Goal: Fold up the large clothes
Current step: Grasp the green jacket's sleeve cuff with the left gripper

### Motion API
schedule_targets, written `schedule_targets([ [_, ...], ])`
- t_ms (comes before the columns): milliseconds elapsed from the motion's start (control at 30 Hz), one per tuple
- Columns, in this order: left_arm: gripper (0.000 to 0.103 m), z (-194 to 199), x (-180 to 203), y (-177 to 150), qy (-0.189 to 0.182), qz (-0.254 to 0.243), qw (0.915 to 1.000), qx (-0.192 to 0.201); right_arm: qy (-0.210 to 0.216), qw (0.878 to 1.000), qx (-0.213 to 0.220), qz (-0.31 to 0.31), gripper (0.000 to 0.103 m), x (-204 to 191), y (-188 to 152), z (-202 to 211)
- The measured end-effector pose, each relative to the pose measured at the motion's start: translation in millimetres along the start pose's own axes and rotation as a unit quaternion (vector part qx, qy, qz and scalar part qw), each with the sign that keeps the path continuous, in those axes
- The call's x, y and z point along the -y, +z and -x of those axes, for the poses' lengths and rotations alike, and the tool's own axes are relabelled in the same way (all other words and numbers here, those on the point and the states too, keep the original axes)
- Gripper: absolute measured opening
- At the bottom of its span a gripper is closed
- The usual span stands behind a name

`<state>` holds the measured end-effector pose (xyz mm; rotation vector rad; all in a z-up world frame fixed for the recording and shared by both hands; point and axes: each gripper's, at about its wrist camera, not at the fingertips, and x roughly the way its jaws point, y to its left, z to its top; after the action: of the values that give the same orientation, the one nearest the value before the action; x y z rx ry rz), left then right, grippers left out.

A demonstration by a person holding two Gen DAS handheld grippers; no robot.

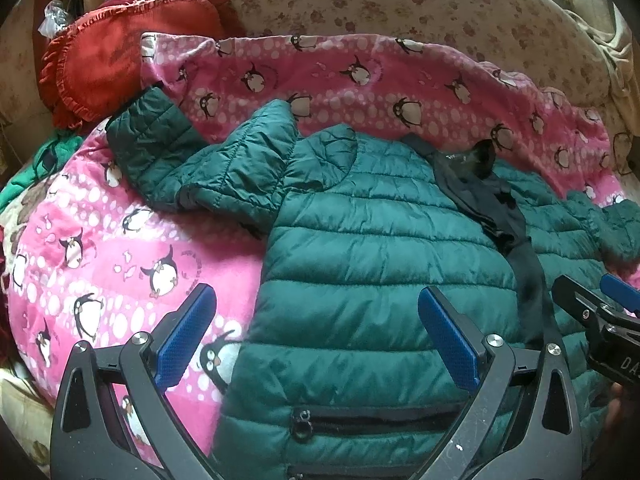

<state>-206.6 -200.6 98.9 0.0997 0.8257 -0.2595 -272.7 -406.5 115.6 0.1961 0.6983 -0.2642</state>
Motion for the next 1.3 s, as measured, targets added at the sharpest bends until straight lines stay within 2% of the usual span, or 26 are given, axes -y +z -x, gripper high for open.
schedule_targets([
  [367,0.101,-21.2,-11.0,18.6,0.011,0.01,0.9999,-0.003,0.002,1.0,-0.011,-0.007,0.101,-3.1,21.6,-25.2],
  [867,0.101,-60.0,-27.9,43.9,0.028,0.018,0.9994,-0.011,0.016,0.999,-0.043,-0.006,0.101,-19.9,44.4,-80.4],
  [1100,0.101,-74.5,-45.4,54.1,0.03,0.038,0.9986,-0.02,0.025,0.998,-0.051,-0.011,0.101,-26.4,56.1,-100.7],
  [1300,0.101,-72.6,-65.5,63.8,0.04,0.041,0.9983,-0.007,0.038,0.998,-0.054,-0.014,0.101,-31.0,64.6,-106.2],
])
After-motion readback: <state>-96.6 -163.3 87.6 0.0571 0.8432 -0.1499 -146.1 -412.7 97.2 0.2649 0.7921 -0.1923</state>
